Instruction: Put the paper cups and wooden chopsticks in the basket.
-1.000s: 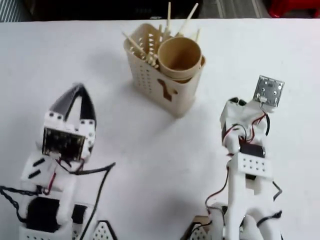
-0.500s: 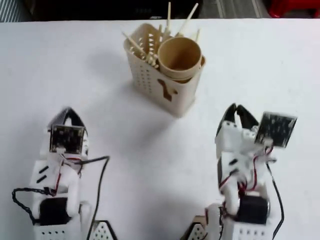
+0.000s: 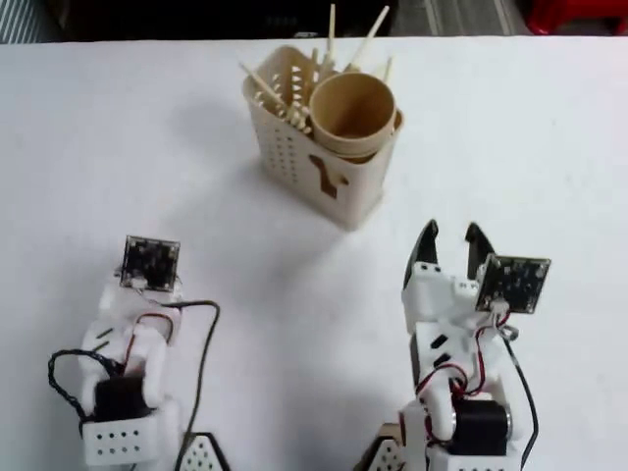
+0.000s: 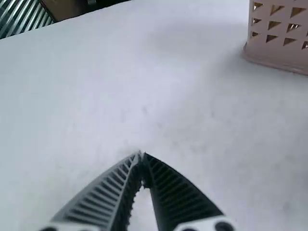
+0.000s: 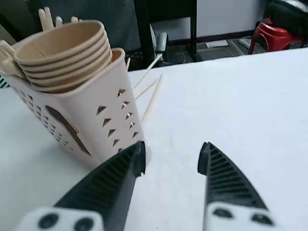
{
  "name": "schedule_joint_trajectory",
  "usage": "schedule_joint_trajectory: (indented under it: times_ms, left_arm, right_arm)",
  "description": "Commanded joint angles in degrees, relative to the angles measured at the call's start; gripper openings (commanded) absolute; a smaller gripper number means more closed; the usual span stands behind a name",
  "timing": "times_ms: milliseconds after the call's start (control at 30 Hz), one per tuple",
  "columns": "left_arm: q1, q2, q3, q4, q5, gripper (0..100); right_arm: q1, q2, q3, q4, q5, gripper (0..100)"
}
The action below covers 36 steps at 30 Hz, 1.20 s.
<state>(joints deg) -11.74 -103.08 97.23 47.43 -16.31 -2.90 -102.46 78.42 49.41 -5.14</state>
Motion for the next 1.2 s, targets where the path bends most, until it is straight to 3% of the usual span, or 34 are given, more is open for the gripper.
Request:
schedule_joint_trajectory:
  times_ms: [0, 300, 600, 867, 1167]
  left_arm:
    - [-0.7, -0.6, -0.3, 3.5, -0.2, 2]
    - [-0.7, -0.6, -0.3, 12.4, -0.4, 2]
    - [-0.7, -0.6, -0.3, 19.2, -0.1, 2]
    - [-0.7, -0.6, -0.3, 19.9, 0.0, 2]
    - [-0.7, -0.7, -0.3, 25.9, 0.0, 2]
  right_arm:
    - [-0.5, -0.7, 2.8, 0.2, -0.7, 19.0]
    - [-4.0, -0.5, 18.6, 0.5, -0.2, 19.0]
    - [-12.3, -0.7, 18.4, 18.7, -0.2, 19.0]
    - [-11.8, -0.6, 18.4, 23.3, -0.3, 19.0]
    - [-11.8, -0.6, 18.4, 23.3, -0.3, 19.0]
